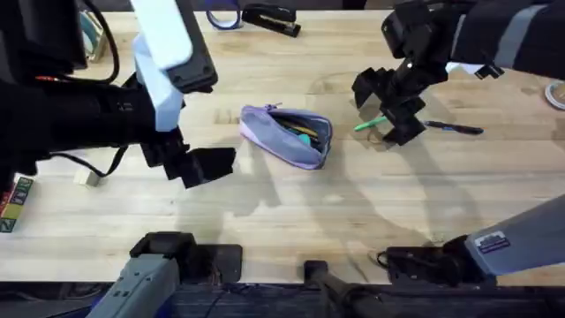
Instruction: Unzip the bag, pick up the pens from the table one at a time and place them inside, then zip the bag closed.
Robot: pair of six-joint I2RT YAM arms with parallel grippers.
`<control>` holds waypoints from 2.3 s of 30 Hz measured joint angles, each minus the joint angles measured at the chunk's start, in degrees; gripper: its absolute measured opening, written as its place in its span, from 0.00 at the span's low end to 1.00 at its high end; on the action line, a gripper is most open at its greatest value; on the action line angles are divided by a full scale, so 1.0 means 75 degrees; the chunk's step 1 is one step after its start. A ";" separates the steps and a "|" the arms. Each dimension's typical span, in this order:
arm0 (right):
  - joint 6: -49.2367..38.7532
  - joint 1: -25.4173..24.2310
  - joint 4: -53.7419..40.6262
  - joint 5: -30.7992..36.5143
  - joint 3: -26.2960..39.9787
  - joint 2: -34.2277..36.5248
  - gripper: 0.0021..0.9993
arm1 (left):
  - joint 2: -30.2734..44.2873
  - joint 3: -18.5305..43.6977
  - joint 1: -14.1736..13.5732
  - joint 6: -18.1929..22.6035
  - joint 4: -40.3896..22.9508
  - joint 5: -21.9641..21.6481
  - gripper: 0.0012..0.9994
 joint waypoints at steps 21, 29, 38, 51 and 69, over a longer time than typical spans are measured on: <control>-0.0030 -0.0006 -0.0132 0.0004 0.0055 0.0133 0.36 | 0.0000 0.0000 0.0000 0.0000 0.0000 0.0000 0.99; -0.0038 -0.0006 -0.0049 -0.0012 0.0070 0.0147 0.04 | 0.0000 0.0000 0.0000 0.0000 0.0000 0.0000 0.99; -0.0949 -0.0006 -0.0126 -0.0029 0.0199 0.0208 0.03 | 0.0000 0.0001 0.0000 0.0000 0.0000 0.0000 0.99; -0.4303 -0.0006 -0.0321 -0.0667 0.1104 -0.0232 0.03 | 0.0000 0.0000 0.0000 0.0000 0.0000 0.0000 0.99; -1.0329 0.0018 -0.0575 -0.4130 0.1303 -0.0992 0.03 | 0.0000 0.0001 0.0000 0.0000 0.0002 0.0000 0.99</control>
